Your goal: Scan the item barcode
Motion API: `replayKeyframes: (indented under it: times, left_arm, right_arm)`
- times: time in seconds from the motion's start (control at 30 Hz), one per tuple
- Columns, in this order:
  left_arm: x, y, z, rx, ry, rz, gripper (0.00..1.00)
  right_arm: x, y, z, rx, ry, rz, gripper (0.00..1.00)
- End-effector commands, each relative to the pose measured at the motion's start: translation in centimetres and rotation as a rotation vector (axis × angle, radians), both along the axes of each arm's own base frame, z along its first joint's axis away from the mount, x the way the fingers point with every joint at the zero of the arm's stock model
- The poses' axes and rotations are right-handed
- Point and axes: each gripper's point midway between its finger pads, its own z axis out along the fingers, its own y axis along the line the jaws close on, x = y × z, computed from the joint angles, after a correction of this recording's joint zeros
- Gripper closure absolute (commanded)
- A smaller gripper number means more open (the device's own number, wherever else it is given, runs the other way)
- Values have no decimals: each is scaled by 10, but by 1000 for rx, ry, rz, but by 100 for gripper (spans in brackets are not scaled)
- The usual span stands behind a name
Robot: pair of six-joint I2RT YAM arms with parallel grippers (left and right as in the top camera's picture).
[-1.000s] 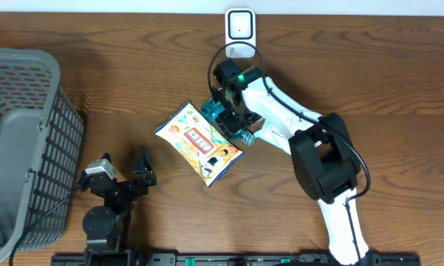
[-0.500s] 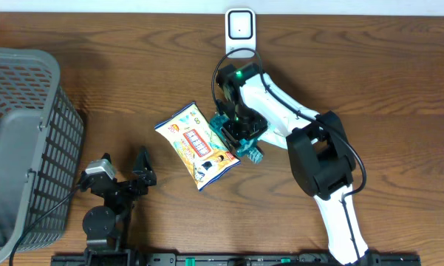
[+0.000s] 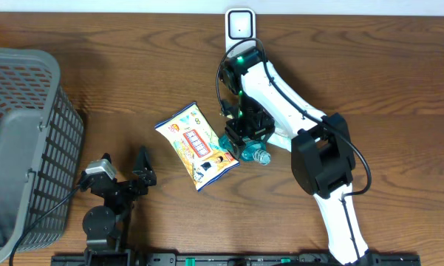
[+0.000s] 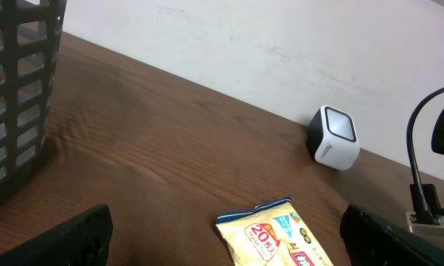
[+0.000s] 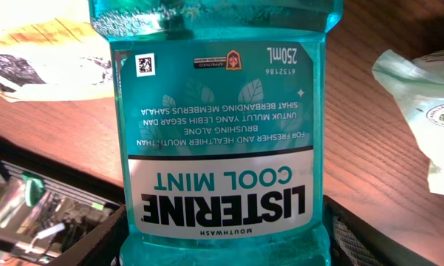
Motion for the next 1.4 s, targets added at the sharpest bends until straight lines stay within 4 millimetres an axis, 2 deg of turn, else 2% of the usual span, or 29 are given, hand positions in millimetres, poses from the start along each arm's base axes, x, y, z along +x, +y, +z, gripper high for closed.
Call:
replayKeyframes:
  times: [0.0, 0.17, 0.33, 0.6, 0.77, 0.9, 1.1, 1.2, 1.37]
  left_arm:
    - [-1, 0, -15, 1, 41, -3, 3]
    - [-1, 0, -15, 1, 41, -3, 3]
    - [-1, 0, -15, 1, 41, -3, 3]
    - [-1, 0, -15, 1, 41, -3, 3]
    - [-1, 0, -15, 1, 41, -3, 3]
    - [-1, 0, -15, 1, 41, -3, 3]
    - [-1, 0, -15, 1, 41, -3, 3]
    - [-1, 0, -15, 1, 41, -3, 3]
    - [-1, 0, -15, 1, 41, -3, 3]
  right_arm:
    - [1, 8, 9, 39, 8, -64, 71]
    - [-3, 18, 14, 97, 42, -93, 73]
    - [-1, 18, 28, 116, 16, -131, 73]
    - [1, 11, 84, 197, -117, -160, 64]
    - [-4, 9, 107, 223, -167, -184, 62]
    - [-15, 1, 98, 186, -131, -181, 61]
    - [-46, -31, 55, 9, -5, -162, 64]
    - [-60, -39, 45, -31, 54, -162, 64]
    - [-60, -44, 40, -42, 63, -173, 63]
